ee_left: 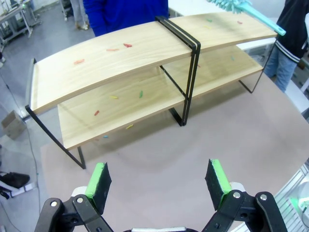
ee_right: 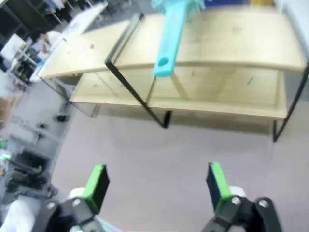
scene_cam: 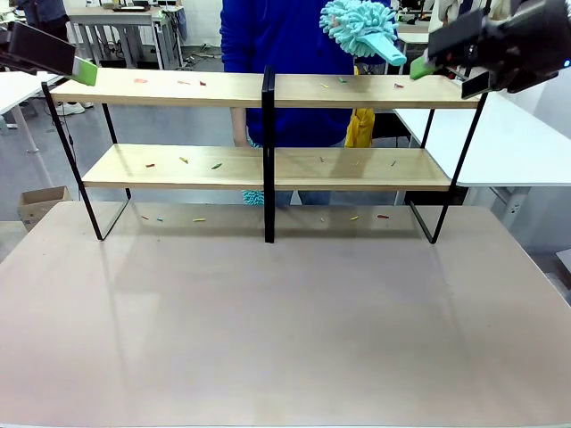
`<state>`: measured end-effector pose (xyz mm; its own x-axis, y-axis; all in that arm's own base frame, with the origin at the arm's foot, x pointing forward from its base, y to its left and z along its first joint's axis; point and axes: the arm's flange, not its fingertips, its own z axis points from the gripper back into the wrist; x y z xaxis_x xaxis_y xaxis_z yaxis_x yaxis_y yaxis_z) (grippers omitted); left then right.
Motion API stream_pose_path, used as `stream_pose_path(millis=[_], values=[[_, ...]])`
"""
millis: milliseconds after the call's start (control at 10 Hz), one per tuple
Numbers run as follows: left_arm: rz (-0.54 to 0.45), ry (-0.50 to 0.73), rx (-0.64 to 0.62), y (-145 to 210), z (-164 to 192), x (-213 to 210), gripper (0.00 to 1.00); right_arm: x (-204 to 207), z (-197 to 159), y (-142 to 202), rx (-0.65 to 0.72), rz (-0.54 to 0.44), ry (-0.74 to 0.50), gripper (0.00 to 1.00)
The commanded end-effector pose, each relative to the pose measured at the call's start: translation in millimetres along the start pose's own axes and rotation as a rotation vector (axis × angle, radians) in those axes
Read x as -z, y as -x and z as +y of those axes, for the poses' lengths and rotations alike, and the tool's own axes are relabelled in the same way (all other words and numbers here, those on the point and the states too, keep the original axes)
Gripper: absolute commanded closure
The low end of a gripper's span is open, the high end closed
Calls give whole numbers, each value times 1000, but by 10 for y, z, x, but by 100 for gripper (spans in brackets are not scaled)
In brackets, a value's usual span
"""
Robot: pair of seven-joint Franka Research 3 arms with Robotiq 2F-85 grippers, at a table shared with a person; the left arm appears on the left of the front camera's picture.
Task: Clean the shelves.
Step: Pick up the Duster when the human hands it over.
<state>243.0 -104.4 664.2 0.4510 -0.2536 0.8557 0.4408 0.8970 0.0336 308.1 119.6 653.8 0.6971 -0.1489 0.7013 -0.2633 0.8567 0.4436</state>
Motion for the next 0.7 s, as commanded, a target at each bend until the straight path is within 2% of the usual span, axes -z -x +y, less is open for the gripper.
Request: stream_pose_path(millis=[0,100,200,300,400,600], values=[[-3,0,-1,-1,2,-11,0,-42,-444,-842,291,165,-213,0],[-3,0,-1,-1,2,-11,0,40,-545,-969,471,89,-206,0],[-3,0,-1,-1,2,-11,0,-22,-284,-354,120,54,-95,0],[-3,0,-1,-1,2,-11,0,-32,-564,-697,268,82,-173,0],[-3,0,-1,-1,2,-11,0,168,-627,-926,343,148,-315,0],[-3,0,-1,-1,2,-11,0,612,-700,-1255,429,188,-434,0]])
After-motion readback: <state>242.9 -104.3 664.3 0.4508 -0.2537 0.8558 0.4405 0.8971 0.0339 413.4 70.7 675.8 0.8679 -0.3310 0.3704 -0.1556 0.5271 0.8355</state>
